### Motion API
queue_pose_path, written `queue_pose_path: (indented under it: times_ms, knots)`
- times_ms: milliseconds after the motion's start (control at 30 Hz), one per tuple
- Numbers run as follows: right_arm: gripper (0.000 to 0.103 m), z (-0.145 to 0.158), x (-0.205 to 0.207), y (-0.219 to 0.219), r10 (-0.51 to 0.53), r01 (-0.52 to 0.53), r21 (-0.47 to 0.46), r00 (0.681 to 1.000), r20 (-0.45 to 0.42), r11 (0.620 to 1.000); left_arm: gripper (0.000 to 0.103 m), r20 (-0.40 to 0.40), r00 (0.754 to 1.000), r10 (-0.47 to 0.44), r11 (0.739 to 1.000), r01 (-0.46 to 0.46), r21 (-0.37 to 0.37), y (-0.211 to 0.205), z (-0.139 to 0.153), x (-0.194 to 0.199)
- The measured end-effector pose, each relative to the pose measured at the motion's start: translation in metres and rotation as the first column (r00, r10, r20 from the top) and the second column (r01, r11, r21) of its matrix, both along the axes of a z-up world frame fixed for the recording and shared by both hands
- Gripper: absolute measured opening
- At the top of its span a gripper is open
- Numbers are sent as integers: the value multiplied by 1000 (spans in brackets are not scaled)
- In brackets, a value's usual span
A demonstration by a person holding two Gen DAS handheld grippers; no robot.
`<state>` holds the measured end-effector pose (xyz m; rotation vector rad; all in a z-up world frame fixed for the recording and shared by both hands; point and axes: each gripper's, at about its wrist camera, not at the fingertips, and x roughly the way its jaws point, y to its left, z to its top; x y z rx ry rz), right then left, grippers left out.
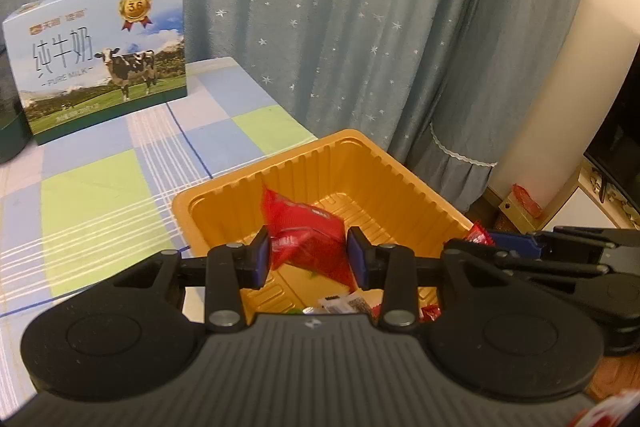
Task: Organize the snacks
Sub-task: 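Open both tools to drop the red candies into the orange tray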
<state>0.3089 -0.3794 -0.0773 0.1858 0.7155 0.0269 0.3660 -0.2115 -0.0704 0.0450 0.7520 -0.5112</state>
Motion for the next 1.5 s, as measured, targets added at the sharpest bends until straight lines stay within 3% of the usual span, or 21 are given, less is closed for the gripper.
queue_pose_path:
  times_ms: [100, 167, 1367, 1400, 1500]
  knots:
    - [25, -3, 2, 1, 3, -3, 0, 1000, -7, 1000, 34, -2, 1000, -6, 1000, 6, 5, -3, -2, 4]
    - [25, -4, 3, 1, 5, -5, -1, 1000, -10, 1000, 41, -5, 1000, -12, 1000, 12, -4, -4, -2, 7]
    - [25, 3, 29, 14, 73, -74, 42, 997, 21, 996, 46, 18, 999, 30, 999, -31, 33, 34, 3, -12]
    - [28, 2, 30, 13, 77, -79, 60, 997, 25, 995, 46, 17, 999, 32, 999, -32, 32, 35, 3, -12]
    - [69, 0, 31, 4, 39, -43, 129, 999, 34, 991, 46, 20, 999, 39, 999, -40, 33, 37, 4, -15]
